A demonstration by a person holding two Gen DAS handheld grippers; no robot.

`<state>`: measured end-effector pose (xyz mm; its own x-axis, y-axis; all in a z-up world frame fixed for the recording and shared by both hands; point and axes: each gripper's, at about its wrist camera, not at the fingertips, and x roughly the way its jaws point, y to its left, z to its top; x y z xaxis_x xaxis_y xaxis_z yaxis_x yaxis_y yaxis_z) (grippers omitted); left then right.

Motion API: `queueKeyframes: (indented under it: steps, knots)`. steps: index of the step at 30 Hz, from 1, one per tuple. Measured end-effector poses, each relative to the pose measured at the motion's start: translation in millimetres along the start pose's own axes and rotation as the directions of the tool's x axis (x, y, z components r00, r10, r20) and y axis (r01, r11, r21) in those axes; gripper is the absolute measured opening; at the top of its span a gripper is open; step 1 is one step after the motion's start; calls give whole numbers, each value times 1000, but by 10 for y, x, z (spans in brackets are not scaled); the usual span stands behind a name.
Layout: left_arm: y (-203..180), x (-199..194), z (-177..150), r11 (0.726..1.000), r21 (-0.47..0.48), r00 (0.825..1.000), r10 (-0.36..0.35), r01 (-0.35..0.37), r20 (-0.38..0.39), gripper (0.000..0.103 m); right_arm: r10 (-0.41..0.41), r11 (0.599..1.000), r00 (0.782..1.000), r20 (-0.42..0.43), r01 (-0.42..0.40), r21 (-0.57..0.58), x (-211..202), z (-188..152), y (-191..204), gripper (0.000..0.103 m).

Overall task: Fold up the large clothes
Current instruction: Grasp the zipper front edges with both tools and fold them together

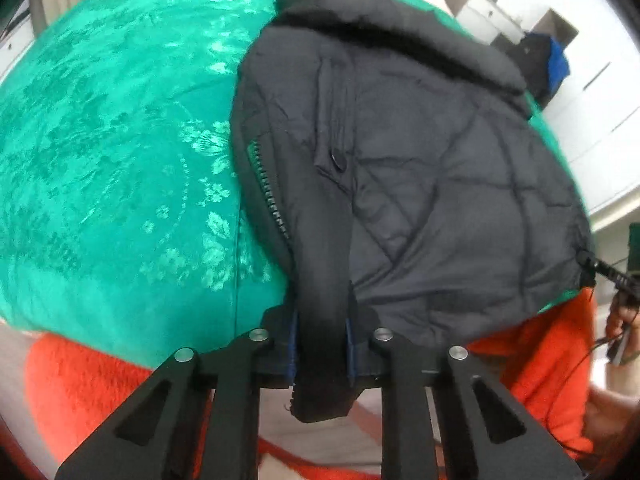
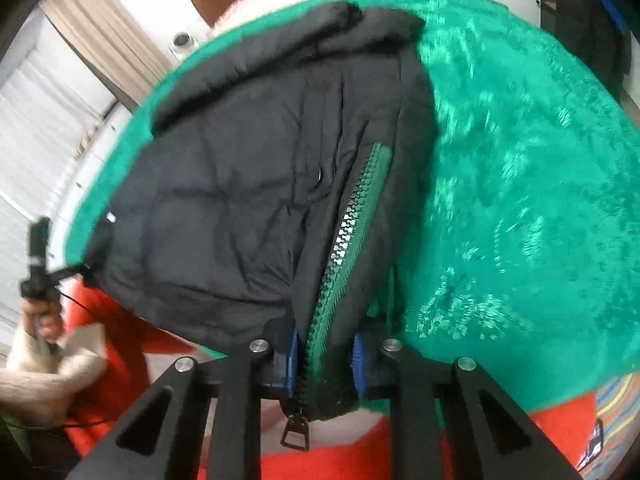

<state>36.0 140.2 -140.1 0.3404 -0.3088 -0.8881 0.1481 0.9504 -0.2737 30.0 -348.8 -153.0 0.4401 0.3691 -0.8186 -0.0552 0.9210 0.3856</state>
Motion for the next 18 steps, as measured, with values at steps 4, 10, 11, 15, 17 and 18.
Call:
queueKeyframes:
  steps: [4,10,11,15,17,18]
  knots:
    - [17,-332,-289,998,-9,997,-63,63,-40,16,64,998,998,-13,-64,27,-388,-183,39,20]
    - [131,-831,-538,979,-95,981,-185,179,-57,15,207,967,978,7,-205,153,-807,-405,-16,19]
    - [131,-994,-429,969,-106,974,-225,222,-17,14,231,958,972,37,-234,168,-841,-339,-25,19]
    - [109,-1400,304,950,-64,945,-294,305,141,14,332,914,916,225,-372,164,-1034,414,-204,18]
    - [113,-1474,832,944,-49,926,-310,328,216,14,340,914,896,286,-386,123,-1024,893,-228,18]
    - [117,-1471,1000,945,-40,921,-307,325,238,14,338,919,891,301,-382,100,-985,1116,-211,18]
